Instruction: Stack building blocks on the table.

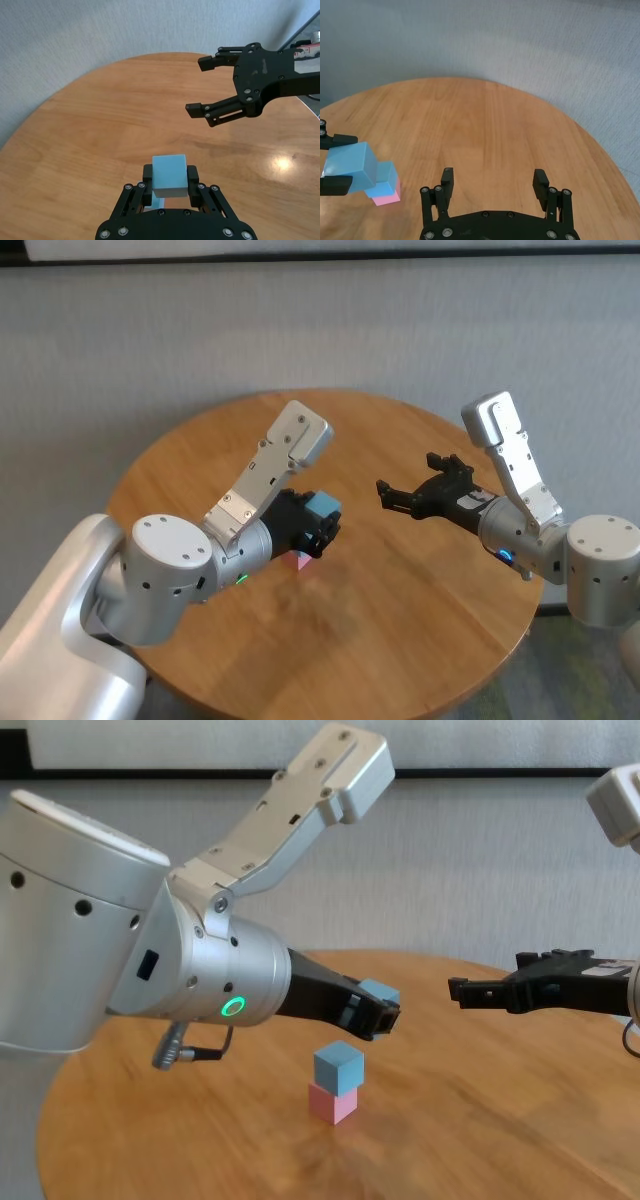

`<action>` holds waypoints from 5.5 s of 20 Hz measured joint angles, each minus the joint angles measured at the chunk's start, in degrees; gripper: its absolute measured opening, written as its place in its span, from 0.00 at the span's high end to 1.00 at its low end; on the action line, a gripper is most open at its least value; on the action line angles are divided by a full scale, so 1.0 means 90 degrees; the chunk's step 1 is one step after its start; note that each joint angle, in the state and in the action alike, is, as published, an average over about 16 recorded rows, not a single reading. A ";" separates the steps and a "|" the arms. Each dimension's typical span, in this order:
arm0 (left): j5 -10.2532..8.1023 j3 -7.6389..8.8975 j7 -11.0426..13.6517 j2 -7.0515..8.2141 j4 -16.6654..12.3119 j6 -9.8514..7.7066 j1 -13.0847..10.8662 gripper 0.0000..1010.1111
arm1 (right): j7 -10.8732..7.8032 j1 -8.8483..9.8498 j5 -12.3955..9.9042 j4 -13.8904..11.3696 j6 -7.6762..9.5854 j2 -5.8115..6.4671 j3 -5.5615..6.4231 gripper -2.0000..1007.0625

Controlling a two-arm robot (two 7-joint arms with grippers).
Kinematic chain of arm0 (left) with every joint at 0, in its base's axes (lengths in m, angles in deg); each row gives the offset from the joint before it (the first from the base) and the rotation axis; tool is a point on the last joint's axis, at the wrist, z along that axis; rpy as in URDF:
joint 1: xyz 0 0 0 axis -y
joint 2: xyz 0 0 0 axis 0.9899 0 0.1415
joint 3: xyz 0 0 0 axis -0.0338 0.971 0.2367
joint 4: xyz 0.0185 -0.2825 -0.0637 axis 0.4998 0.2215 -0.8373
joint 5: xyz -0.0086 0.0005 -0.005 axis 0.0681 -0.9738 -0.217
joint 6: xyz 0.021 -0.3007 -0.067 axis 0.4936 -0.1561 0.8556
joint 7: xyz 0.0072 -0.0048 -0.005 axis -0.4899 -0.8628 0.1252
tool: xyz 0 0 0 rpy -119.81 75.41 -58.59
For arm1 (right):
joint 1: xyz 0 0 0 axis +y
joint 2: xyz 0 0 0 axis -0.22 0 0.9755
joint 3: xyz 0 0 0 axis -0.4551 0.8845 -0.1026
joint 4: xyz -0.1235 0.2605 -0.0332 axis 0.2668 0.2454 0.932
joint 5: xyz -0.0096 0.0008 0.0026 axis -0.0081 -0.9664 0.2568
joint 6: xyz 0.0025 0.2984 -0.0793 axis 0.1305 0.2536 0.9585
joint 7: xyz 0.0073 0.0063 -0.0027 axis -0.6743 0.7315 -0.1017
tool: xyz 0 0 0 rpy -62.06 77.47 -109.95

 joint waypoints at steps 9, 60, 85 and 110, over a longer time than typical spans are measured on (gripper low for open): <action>-0.0039 -0.0066 0.0008 0.0094 0.0021 -0.0055 -0.0029 0.59 | 0.0000 0.0000 0.0000 0.0000 0.0000 0.0000 0.0000 0.01; -0.0215 -0.0108 -0.0207 0.0103 0.0808 0.0353 0.0246 0.59 | 0.0000 0.0000 0.0000 0.0000 0.0000 0.0000 0.0000 0.01; -0.0192 -0.0026 -0.0296 0.0088 0.0904 0.0461 0.0302 0.45 | 0.0000 0.0000 0.0000 0.0000 0.0000 0.0000 0.0000 0.01; 0.0346 0.0900 -0.1036 0.0622 0.0076 0.0662 0.0029 0.01 | 0.0000 0.0000 0.0000 0.0000 0.0000 0.0000 0.0000 0.01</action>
